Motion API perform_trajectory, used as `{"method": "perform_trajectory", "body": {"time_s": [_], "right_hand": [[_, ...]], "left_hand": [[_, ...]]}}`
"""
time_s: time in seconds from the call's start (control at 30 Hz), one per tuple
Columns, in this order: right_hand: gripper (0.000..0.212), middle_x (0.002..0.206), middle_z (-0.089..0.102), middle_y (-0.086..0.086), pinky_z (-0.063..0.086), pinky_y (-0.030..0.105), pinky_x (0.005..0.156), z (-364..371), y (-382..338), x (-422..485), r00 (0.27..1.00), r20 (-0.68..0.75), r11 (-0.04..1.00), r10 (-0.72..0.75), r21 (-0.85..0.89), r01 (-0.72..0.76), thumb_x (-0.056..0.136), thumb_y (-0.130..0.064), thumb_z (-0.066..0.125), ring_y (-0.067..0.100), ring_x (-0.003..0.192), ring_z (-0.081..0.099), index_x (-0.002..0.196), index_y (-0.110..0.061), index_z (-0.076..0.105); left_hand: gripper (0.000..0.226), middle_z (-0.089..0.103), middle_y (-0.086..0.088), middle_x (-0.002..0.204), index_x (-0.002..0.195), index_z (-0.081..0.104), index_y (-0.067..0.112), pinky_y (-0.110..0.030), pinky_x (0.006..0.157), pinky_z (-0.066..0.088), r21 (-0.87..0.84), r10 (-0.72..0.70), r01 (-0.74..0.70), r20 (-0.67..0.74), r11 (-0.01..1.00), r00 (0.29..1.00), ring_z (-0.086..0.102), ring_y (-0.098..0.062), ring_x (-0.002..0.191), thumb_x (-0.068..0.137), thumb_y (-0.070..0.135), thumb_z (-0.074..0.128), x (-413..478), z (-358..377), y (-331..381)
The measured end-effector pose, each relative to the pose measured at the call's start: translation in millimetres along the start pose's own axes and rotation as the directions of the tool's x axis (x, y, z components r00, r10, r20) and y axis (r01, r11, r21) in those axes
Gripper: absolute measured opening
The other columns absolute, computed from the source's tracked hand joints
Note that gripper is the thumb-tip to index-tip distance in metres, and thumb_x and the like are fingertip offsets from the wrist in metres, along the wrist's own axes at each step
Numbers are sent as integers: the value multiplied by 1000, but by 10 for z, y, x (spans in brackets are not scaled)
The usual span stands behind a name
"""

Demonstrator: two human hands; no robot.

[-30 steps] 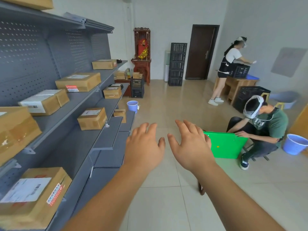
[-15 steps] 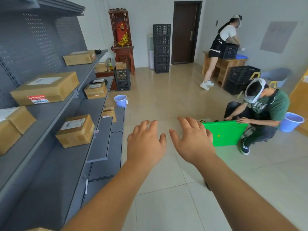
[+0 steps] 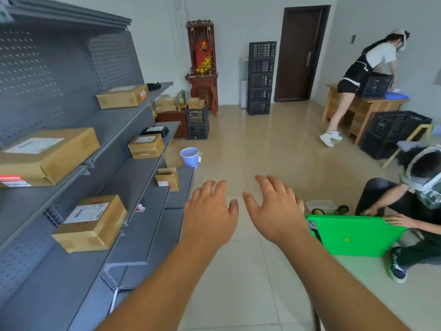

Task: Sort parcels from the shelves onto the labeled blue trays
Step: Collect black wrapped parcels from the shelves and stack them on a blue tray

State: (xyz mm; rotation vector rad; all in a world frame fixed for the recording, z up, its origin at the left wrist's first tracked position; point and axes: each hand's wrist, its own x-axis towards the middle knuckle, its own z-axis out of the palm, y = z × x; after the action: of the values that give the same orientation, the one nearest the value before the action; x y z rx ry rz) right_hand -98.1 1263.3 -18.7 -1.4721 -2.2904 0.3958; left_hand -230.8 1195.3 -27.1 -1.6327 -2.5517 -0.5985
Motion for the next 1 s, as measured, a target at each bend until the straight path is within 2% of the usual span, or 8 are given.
{"method": "perform_trajectory", "body": {"time_s": [0.23,0.43,0.8,1.0], "right_hand": [[61,163,30,-7,20,48,119,225,13,1121,994,57,995,-95,42,93,98,-61,35,20,149,25,153,-37,31],[61,164,27,-8,17,48,120,491,-44,2179,992,68,994,-105,27,103,98,-61,33,19,150,22,155,-38,28],[61,161,32,-7,21,47,119,865,-304,4440,998,-64,1000,1,-5,-1,98,-60,35,19,149,25,154,-35,32],[61,162,31,-7,20,47,120,1201,-371,5453,998,-33,999,51,-2,-51,99,-60,34,19,150,24,154,-35,31]], "left_hand": [[52,39,2,155,150,36,29,-43,107,39,-16,-103,103,3,995,995,36,-22,141,102,47,42,1009,311,-63],[50,43,2,152,147,39,28,-44,106,43,-40,-105,104,-27,994,994,41,-23,137,101,46,43,2082,601,-255],[53,42,2,153,150,38,29,-44,102,43,-73,54,-55,-19,996,998,43,-24,136,100,45,45,4601,1017,-619],[53,42,2,155,150,37,29,-45,104,44,-65,85,-84,12,994,996,43,-24,137,101,46,44,5628,1284,-844]]}}
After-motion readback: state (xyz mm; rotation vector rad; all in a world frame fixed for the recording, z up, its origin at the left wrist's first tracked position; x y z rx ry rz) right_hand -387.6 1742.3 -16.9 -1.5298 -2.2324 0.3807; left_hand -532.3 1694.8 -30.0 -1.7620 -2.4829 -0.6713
